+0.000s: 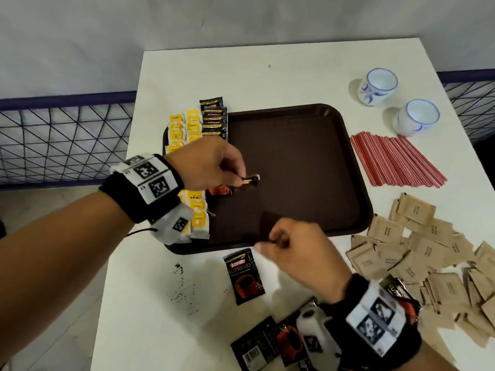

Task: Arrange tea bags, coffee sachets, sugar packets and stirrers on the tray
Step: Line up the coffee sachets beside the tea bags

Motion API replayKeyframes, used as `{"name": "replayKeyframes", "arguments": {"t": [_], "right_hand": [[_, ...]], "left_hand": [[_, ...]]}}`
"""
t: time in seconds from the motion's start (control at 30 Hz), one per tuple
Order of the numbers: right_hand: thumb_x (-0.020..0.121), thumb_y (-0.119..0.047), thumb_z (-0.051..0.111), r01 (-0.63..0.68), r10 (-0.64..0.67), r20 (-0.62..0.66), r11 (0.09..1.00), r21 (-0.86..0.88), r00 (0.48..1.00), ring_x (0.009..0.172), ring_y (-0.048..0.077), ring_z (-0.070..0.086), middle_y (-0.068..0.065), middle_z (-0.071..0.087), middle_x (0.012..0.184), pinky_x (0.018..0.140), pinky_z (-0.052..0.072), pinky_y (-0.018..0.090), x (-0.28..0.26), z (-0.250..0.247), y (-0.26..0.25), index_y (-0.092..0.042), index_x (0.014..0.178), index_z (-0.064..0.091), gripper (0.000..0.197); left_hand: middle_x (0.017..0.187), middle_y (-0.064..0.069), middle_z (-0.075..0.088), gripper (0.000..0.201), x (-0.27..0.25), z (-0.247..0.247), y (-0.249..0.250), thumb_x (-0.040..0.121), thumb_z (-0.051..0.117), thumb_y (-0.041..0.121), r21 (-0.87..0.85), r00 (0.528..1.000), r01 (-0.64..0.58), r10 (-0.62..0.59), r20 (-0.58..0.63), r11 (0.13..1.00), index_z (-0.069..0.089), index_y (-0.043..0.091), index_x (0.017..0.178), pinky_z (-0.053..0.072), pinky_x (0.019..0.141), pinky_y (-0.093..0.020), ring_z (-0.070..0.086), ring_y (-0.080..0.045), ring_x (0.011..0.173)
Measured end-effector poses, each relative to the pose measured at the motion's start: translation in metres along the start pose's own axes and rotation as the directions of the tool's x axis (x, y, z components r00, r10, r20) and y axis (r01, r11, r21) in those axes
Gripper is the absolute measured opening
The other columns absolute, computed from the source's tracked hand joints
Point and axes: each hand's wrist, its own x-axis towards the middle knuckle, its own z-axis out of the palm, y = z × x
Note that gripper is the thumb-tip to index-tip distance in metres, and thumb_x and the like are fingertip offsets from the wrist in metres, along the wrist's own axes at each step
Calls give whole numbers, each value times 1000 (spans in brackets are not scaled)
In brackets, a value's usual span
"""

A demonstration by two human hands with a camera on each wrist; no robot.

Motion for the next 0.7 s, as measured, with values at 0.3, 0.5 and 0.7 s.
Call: {"name": "replayKeyframes", "arguments": {"t": [0.3, 0.5, 0.7], "right_hand": [[77, -63, 68, 93, -24, 162, 898, -431, 986, 115, 21, 55, -1, 49, 126, 87, 50, 37, -15, 54, -13, -21, 131, 40, 74], [85, -50, 63, 94, -43, 144, 925, -367, 989, 117, 20, 53, -2, 45, 128, 85, 49, 35, -18, 52, -9, -21, 130, 39, 58], [87, -55, 63, 43, -29, 63, 969, -245, 998, 96, 23, 64, -4, 59, 106, 80, 53, 35, 0, 20, -22, -24, 104, 57, 35]], "left_hand": [[73, 11, 72, 15, 3, -27, -45, 78, 80, 17, -199, 989, 146, -150, -5, 969, 74, 29, 83, 47, 70, -16, 64, 1, 69], [73, -13, 65, 14, -1, -28, -50, 69, 81, 26, -380, 989, 126, -87, 120, 916, 77, 26, 82, 42, 63, -33, 51, -25, 68], [84, 1, 75, 51, -8, -28, -56, 51, 82, 66, -338, 979, 61, 10, 205, 939, 77, 30, 87, 54, 76, -20, 67, -9, 77]]}}
